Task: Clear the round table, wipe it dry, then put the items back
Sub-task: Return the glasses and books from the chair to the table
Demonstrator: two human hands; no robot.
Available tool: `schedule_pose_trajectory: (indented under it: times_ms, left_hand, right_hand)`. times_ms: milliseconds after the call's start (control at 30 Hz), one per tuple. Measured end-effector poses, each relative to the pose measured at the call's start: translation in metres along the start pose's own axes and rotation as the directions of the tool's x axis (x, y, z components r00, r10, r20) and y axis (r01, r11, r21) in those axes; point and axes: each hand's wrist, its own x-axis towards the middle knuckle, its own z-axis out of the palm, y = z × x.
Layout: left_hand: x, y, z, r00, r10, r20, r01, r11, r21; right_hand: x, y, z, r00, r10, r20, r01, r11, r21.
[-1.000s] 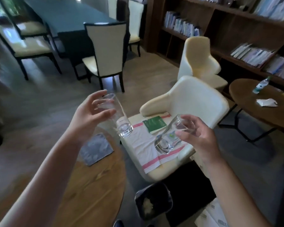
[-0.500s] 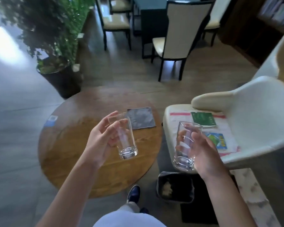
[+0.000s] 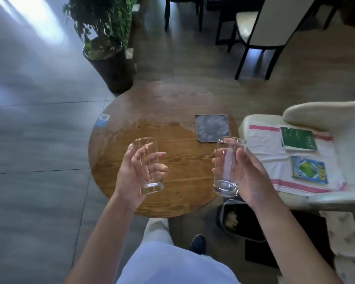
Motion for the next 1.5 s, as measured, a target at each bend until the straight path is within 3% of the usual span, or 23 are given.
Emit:
schedule_pose_trajectory:
  times_ms: [267, 400, 533, 667, 967, 1067, 1233, 1333, 1500]
  left_hand:
    - [0.097, 0.039, -0.084, 0.973, -0.069, -0.221, 0.104, 0.983, 0.151]
    - [0.169, 0.062, -0.118, 0.965, -0.106, -0.241, 0.157, 0.967, 0.203]
    - [0.239, 0.083, -0.141, 0.98, -0.059, -0.19, 0.132, 0.908, 0.397]
    - [0.303, 0.088, -0.164, 0.983, -0.014, -0.185, 0.1, 0.88, 0.465]
    - [0.403, 0.094, -0.202, 0.986, 0.042, -0.162, 0.071, 0.77, 0.634]
    - [0.435, 0.108, -0.201, 0.992, 0.07, -0.107, 0.03, 0.685, 0.728]
    - [0.486, 0.121, -0.19, 0.965, 0.256, -0.046, -0.084, 0.476, 0.876]
    - [0.514, 0.127, -0.182, 0.954, 0.301, -0.011, -0.133, 0.452, 0.882]
    - [0.541, 0.123, -0.192, 0.933, 0.357, 0.035, -0.177, 0.374, 0.91]
  right_hand:
    - [0.114, 0.046, 0.045, 0.983, 0.123, -0.133, -0.131, 0.99, -0.054]
    - [0.189, 0.073, 0.07, 0.972, 0.166, -0.168, -0.185, 0.977, -0.105]
    - [0.258, 0.099, 0.077, 0.977, 0.155, -0.144, -0.187, 0.951, -0.245]
    - [0.319, 0.123, 0.073, 0.986, 0.086, -0.144, -0.137, 0.908, -0.397]
    - [0.444, 0.141, 0.069, 0.975, -0.024, -0.223, -0.09, 0.868, -0.488]
    - [0.482, 0.133, 0.073, 0.961, -0.129, -0.244, -0.042, 0.805, -0.592]
    - [0.528, 0.123, 0.074, 0.936, -0.257, -0.24, 0.008, 0.697, -0.717]
    - [0.554, 0.119, 0.076, 0.924, -0.324, -0.204, 0.039, 0.61, -0.791]
    - [0.587, 0.131, 0.084, 0.905, -0.37, -0.21, 0.034, 0.556, -0.831]
